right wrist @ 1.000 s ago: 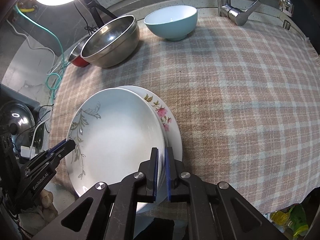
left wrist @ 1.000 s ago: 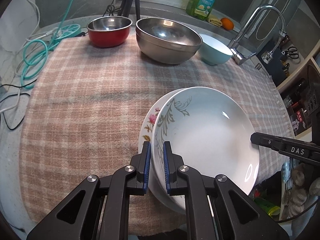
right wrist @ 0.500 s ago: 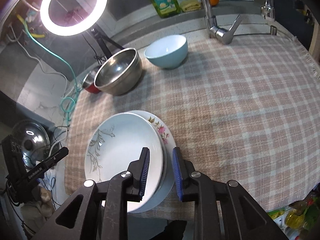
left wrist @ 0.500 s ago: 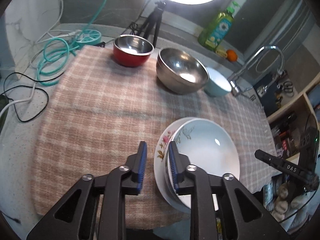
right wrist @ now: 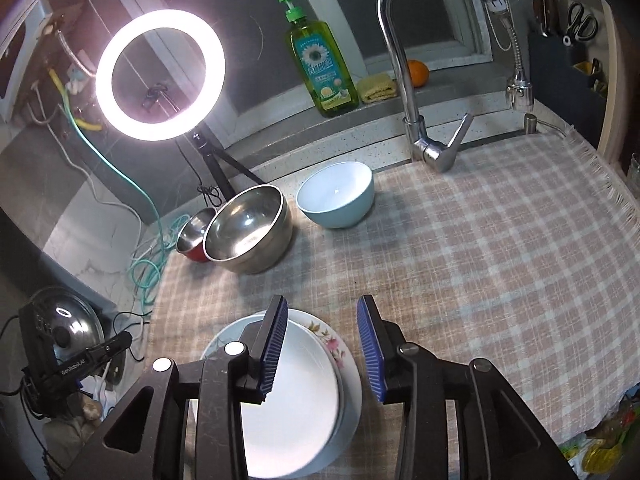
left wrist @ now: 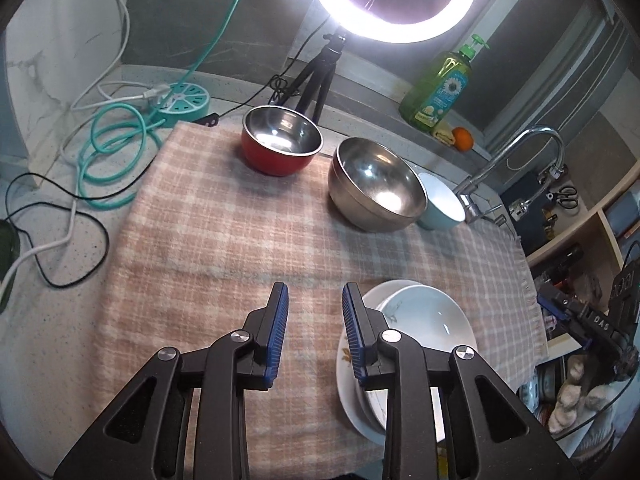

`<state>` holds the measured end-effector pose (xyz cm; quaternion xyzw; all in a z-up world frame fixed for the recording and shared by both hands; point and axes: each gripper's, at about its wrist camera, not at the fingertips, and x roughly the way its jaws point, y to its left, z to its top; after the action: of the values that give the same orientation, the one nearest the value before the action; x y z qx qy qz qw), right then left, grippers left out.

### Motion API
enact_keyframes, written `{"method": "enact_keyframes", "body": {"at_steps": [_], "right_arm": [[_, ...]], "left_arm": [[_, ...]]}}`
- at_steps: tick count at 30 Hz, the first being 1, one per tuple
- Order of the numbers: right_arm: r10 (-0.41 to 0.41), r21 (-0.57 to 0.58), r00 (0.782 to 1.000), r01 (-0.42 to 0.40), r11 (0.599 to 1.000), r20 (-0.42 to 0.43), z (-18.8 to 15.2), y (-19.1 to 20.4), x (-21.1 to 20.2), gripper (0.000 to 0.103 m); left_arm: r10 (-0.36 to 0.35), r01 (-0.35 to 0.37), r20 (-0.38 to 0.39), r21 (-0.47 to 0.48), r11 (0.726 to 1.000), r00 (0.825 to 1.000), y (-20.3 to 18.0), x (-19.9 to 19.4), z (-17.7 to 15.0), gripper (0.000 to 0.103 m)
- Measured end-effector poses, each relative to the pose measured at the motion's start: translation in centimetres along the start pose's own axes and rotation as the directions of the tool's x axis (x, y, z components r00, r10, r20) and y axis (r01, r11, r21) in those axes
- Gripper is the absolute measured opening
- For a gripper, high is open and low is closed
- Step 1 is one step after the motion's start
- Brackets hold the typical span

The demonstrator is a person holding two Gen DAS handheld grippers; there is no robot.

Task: Organize plates and bowls
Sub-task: 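Open both grippers off the leaf-pattern plate rim and raise them, then move both grippers toward the rim of the large steel bowl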

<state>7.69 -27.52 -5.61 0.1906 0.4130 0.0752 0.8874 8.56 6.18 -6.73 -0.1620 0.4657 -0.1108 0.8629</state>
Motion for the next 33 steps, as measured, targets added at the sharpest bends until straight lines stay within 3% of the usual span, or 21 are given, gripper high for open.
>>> {"method": "enact_keyframes", "body": {"at_steps": [4,9,16,26,33], "right_arm": [[-0.025,-0.040,1.000,0.025,0.999,0.011,1.1,0.4,0.4,0.037],[-0.015,-0.082,0.999,0.012,0.997,-0.038,3.2,0.6,2.0,0.037],[0.062,-0.211,0.994,-0.079,0.974,-0.090,7.5,1.2,4.4,0.038],[0.105,-0.428,0.977,-0.177,0.886,-0.188,12.8,2.7,9.4,0.037],[0.140,-0.424,0.947,-0.259,0.868,-0.291,15.4,3.4,13.7,0.038]], "left_arm": [[0.007,-0.007,0.016,0.009,1.000,1.000,-0.3,0.3,0.8,0.026],[0.033,-0.032,0.034,-0.018,0.999,0.999,-0.4,0.5,1.4,0.026],[0.111,-0.102,0.086,-0.106,0.989,0.990,-1.4,-0.1,1.6,0.026],[0.189,-0.170,0.102,-0.170,0.971,0.977,-5.7,1.4,2.3,0.026],[0.176,-0.156,0.080,-0.210,0.965,0.981,-7.5,3.9,4.0,0.028]]}}
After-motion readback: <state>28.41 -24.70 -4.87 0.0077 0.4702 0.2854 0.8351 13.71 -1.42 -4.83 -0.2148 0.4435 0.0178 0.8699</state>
